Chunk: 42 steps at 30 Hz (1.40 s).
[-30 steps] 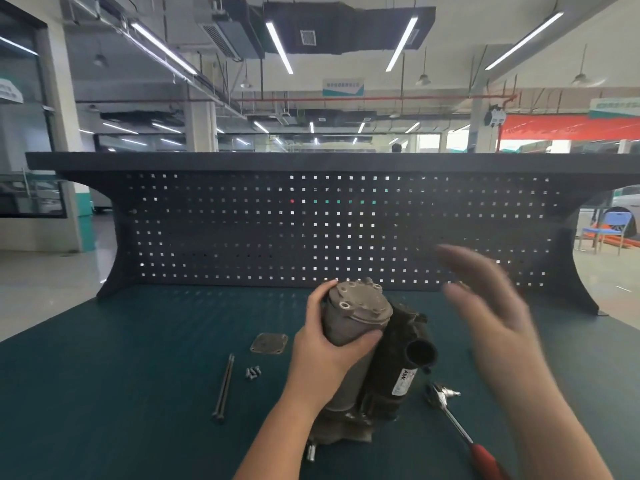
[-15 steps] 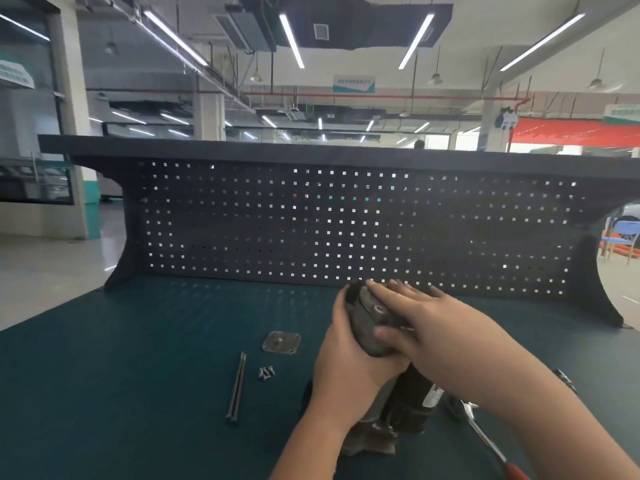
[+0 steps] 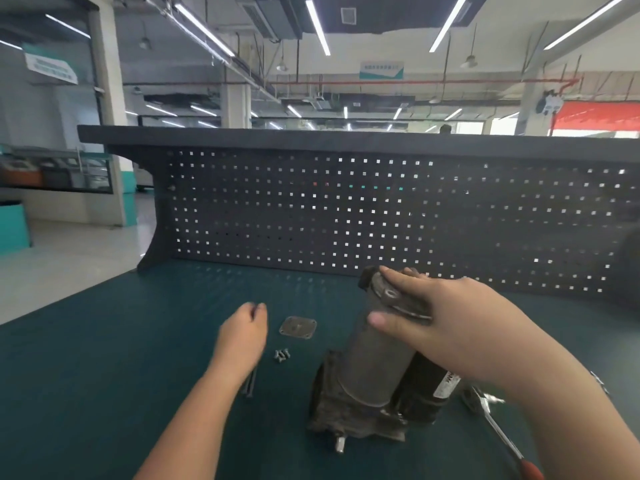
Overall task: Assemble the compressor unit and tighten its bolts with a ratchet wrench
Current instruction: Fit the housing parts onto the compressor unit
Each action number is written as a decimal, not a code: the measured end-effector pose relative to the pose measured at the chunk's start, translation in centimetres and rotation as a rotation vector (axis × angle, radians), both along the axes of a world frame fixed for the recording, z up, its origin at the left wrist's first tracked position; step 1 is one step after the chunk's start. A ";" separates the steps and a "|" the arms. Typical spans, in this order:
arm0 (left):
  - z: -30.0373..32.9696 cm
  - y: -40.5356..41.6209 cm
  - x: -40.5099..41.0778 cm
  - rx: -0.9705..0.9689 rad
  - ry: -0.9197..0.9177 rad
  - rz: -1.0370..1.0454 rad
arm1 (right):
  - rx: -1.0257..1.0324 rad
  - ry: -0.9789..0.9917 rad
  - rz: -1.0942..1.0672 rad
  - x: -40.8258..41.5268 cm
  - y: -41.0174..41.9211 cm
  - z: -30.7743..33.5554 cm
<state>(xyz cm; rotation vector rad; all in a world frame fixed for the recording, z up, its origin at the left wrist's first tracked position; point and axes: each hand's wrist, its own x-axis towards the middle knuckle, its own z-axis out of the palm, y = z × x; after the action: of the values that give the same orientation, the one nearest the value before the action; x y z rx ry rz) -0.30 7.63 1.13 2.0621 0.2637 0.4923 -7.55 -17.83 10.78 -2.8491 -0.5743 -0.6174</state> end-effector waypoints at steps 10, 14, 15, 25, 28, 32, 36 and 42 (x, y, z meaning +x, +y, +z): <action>-5.0 0.5 2.6 0.692 0.736 0.058 | 0.115 0.070 0.081 1.7 -0.8 -0.6; -4.8 0.3 2.1 0.592 0.715 0.112 | 0.160 0.100 0.111 2.4 -1.2 -0.7; -4.4 0.3 1.8 0.560 0.700 0.138 | 0.159 0.093 0.115 2.5 -1.3 -0.7; 4.0 -3.9 -2.7 -0.544 -0.455 -0.250 | 0.318 -0.023 0.181 2.6 -2.1 -0.5; 7.0 -8.5 -3.5 -0.411 -0.578 -0.474 | 0.341 -0.095 0.176 2.9 -2.0 -0.6; 8.3 -11.8 -3.2 -0.135 -0.601 -0.549 | 0.501 -0.129 0.197 3.1 -2.1 -0.7; 8.0 -11.0 -2.6 -0.053 -0.583 -0.576 | 0.657 -0.249 0.233 2.8 -2.0 -0.7; 8.1 -10.6 -2.4 -0.116 -0.517 -0.680 | 0.581 -0.577 0.163 3.4 -1.2 -0.7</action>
<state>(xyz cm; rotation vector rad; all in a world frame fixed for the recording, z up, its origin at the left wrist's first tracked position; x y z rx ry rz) -2.67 -3.00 9.24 1.6991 -0.6784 0.5395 -4.16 -19.05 10.06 -2.0506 -0.5738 -1.3324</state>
